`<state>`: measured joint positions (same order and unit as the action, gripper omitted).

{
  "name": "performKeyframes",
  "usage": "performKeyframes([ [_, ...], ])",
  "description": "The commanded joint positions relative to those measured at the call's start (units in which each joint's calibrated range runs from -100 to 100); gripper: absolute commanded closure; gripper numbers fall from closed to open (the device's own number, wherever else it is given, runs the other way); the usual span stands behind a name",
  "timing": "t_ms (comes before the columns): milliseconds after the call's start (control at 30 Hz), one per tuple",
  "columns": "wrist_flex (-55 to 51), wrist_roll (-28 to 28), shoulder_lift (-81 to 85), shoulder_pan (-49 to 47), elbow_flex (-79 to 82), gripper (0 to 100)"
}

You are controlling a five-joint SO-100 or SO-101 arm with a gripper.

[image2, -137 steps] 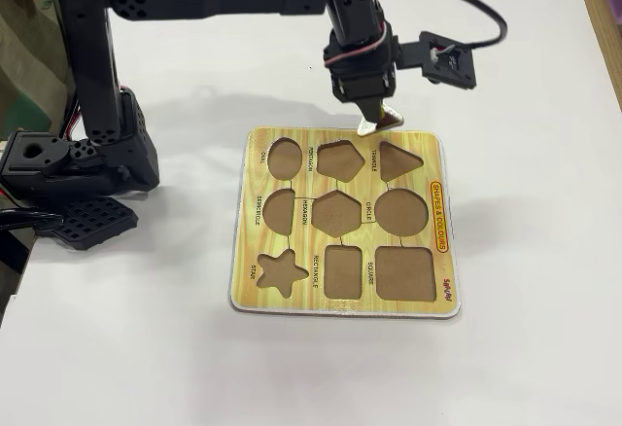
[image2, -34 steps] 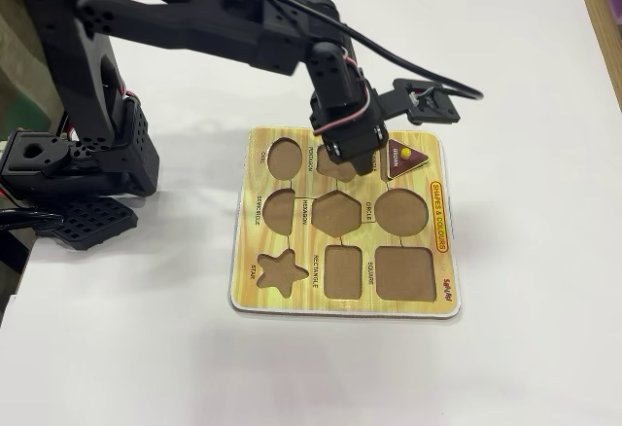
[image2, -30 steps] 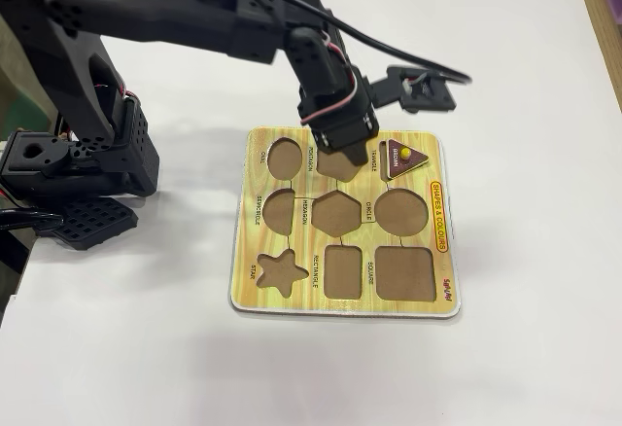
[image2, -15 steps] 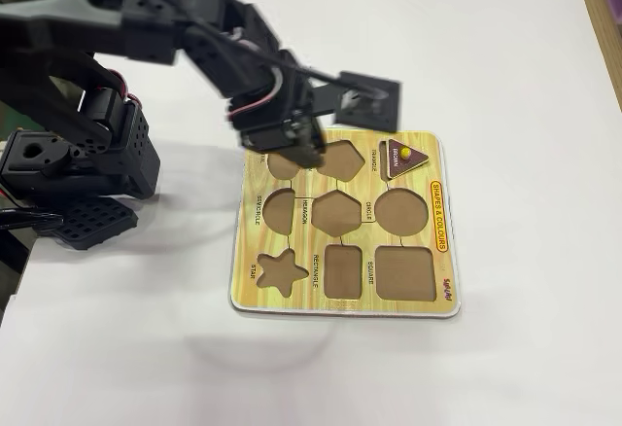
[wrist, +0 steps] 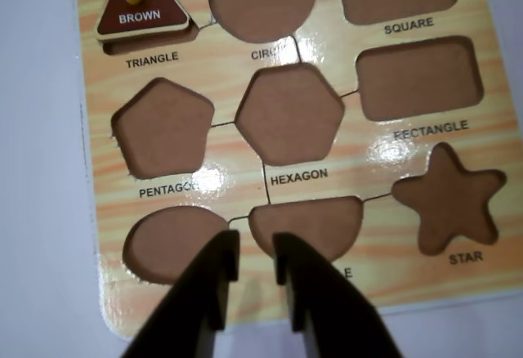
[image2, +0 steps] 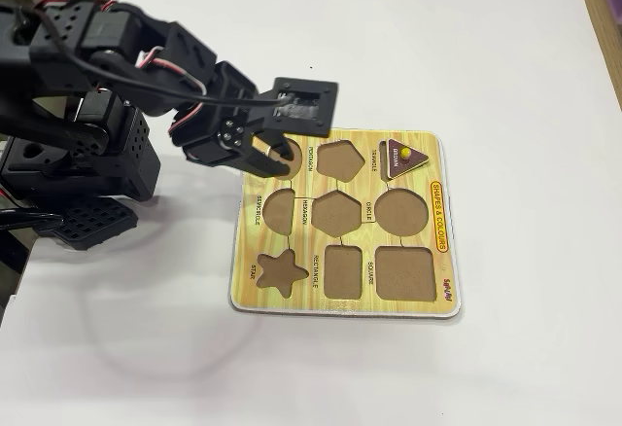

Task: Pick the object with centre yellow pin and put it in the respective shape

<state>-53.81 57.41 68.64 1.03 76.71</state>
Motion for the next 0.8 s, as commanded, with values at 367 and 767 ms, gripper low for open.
performKeyframes([
  [367,0.6,0.2,21.3,0.6,20.8,95],
  [767,-9.7,0.1,21.5,0.7,22.1,94],
])
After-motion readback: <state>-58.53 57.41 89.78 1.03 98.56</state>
